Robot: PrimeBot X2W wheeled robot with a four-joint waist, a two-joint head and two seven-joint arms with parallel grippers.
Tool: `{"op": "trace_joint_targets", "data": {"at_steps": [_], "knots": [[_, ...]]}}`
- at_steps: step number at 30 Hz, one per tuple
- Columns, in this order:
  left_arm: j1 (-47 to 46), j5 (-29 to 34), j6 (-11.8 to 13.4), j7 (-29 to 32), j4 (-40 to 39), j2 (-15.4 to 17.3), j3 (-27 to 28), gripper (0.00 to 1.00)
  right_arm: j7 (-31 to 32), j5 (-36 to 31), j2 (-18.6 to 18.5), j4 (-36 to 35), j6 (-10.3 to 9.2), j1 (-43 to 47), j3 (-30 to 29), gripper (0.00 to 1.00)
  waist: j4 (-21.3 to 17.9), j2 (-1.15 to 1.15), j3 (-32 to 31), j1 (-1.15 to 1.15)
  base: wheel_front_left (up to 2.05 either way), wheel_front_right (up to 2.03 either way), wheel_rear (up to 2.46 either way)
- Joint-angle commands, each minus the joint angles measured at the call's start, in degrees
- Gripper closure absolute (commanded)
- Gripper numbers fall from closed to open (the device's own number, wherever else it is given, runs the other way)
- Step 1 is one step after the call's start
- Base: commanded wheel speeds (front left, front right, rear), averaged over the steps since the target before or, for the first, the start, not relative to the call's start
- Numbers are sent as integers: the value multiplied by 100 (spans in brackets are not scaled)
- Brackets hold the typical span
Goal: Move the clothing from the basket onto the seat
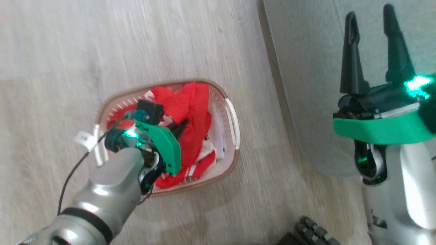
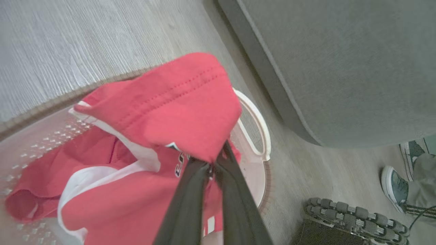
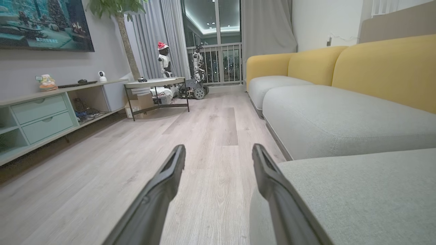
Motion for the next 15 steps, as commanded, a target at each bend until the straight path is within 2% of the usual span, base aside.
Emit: {"op": "trace_joint_targets", "data": {"at_steps": [1, 15], "knots": [[84, -126, -35, -142, -195, 118, 11, 100, -28, -40, -34, -120, -1, 126, 80, 0, 241, -1, -515, 0, 0, 0, 0], [222, -413, -35, -770, -871, 250, -261, 100, -28, -6, -34, 267, -1, 693, 78, 0, 689, -1, -1535, 0, 0, 0, 0]]}}
